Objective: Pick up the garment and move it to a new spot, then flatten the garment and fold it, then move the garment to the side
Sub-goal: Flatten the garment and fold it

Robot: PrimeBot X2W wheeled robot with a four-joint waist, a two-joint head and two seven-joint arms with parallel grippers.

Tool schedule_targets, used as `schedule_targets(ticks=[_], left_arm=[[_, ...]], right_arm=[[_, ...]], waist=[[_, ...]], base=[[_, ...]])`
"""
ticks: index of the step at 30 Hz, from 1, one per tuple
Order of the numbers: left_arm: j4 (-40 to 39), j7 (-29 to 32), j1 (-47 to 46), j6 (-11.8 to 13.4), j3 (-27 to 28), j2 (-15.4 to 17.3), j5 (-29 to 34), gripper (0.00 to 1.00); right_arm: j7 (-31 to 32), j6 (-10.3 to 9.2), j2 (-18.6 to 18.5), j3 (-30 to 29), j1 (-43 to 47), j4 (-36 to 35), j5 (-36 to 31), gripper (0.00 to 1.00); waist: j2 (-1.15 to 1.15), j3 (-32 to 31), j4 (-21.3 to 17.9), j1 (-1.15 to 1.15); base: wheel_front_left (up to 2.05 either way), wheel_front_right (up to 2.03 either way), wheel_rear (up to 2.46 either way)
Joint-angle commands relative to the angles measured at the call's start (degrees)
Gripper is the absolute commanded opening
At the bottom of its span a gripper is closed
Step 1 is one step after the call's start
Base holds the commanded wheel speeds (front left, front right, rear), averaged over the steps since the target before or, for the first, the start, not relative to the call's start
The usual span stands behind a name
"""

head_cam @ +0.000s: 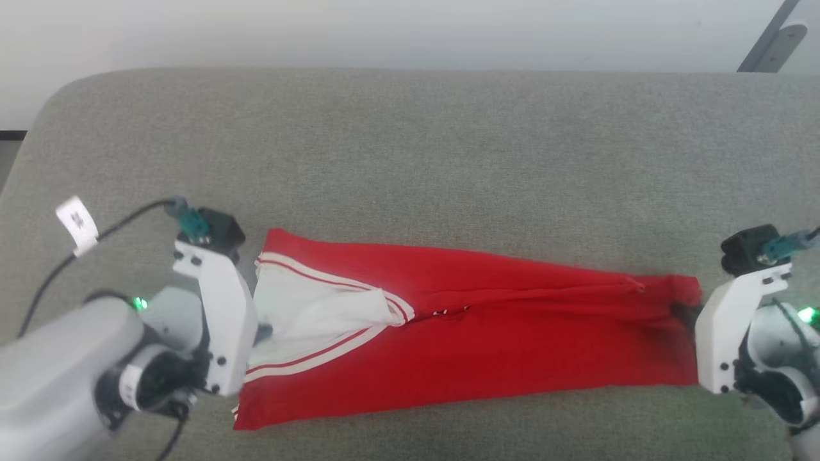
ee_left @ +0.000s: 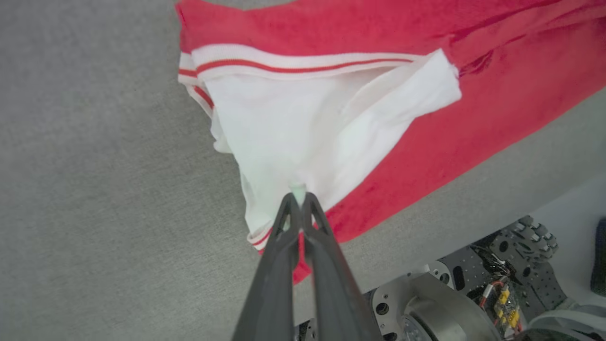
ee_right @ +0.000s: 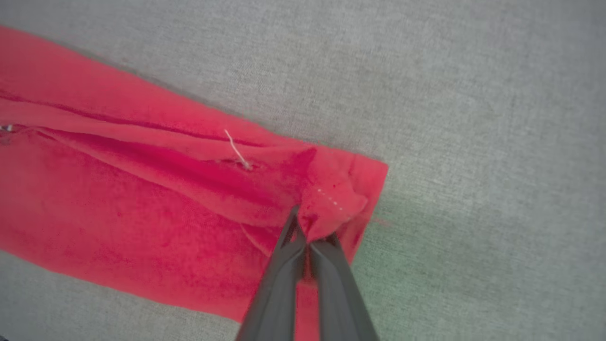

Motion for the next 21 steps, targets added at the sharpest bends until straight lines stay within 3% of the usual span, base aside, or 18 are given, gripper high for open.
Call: schedule_targets(ticks=[1, 3, 4, 5, 6, 8, 9, 10, 11, 12, 13, 21], left_arm=[[0.45, -0.48, 1.46, 0.44, -0.13, -0.72, -1.15, 0.00], [3.36, -1.54, 3.44, -0.02, -0.52, -2.44, -2.24, 0.00], [4.66, -2.16, 3.93, -0.26, -0.54, -3.12, -2.19, 0.00], [6.00, -3.00, 3.95, -0.66, -0.39, -3.71, -2.04, 0.07], [7.35, -3.44, 4.35, -1.12, -0.27, -4.35, -2.39, 0.16], [9.49, -4.62, 4.88, -2.20, 0.00, -5.19, -2.59, 0.38], [10.33, -5.47, 4.74, -2.82, 0.04, -5.34, -1.99, 0.64], [11.23, -6.03, 4.98, -3.28, 0.27, -5.62, -2.23, 0.80], [11.73, -6.32, 5.18, -3.73, 0.28, -5.81, -2.40, 0.84], [12.13, -6.90, 5.15, -4.09, 0.45, -5.86, -2.19, 0.95], [12.42, -7.58, 5.11, -4.38, 0.67, -5.91, -2.02, 1.00], [12.30, -13.88, 6.82, -6.08, 1.93, -5.59, -0.34, 1.00]], right_arm=[[0.11, -0.08, 0.62, 0.10, 0.51, 0.79, -0.46, 0.00], [-0.47, -0.08, 2.10, 0.57, -0.52, 3.74, -0.53, 0.03], [-0.71, -0.07, 2.15, 0.97, -1.08, 4.53, -0.97, 0.36], [-1.14, -0.07, 2.26, 1.55, -1.53, 5.14, -0.98, 0.91], [-1.29, -0.07, 2.51, 2.04, -2.06, 5.89, -0.83, 1.00], [-1.67, -0.07, 2.38, 2.72, -2.93, 6.83, -0.76, 1.00], [-1.58, -0.07, 2.30, 3.04, -3.35, 7.13, -0.41, 1.00], [-1.58, -0.07, 2.01, 3.48, -3.83, 7.24, -0.20, 1.00], [-1.50, -0.07, 1.70, 3.67, -4.24, 7.31, 0.21, 1.00], [-1.31, -0.07, 1.46, 3.80, -4.49, 7.29, 0.63, 1.00], [-0.93, -0.07, 1.24, 3.88, -4.54, 7.27, 1.06, 1.00], [1.31, -0.07, -0.10, 1.80, -4.57, 6.42, 3.47, 1.00]], waist=[[0.00, -0.04, -0.20, 0.00], [0.00, -0.13, -0.48, 0.00], [0.00, -0.19, -0.57, 0.00], [0.00, -0.29, -0.67, 0.00], [0.00, -0.39, -0.78, 0.00], [0.00, -0.74, -0.95, 0.00], [0.00, -0.96, -1.03, 0.00], [0.00, -1.23, -1.08, 0.00], [0.00, -1.52, -1.13, 0.00], [0.00, -1.84, -1.15, 0.00], [0.00, -2.21, -1.13, 0.00], [0.00, -4.35, -0.85, 0.00]], base=[[0.00, 0.00, 0.00], [0.00, 0.00, 0.00], [0.00, 0.00, 0.00], [0.00, 0.00, 0.00], [0.00, 0.00, 0.00], [0.00, 0.00, 0.00], [0.00, 0.00, 0.00], [0.00, 0.00, 0.00], [0.00, 0.00, 0.00], [0.00, 0.00, 0.00], [0.00, 0.00, 0.00], [0.00, 0.00, 0.00]])
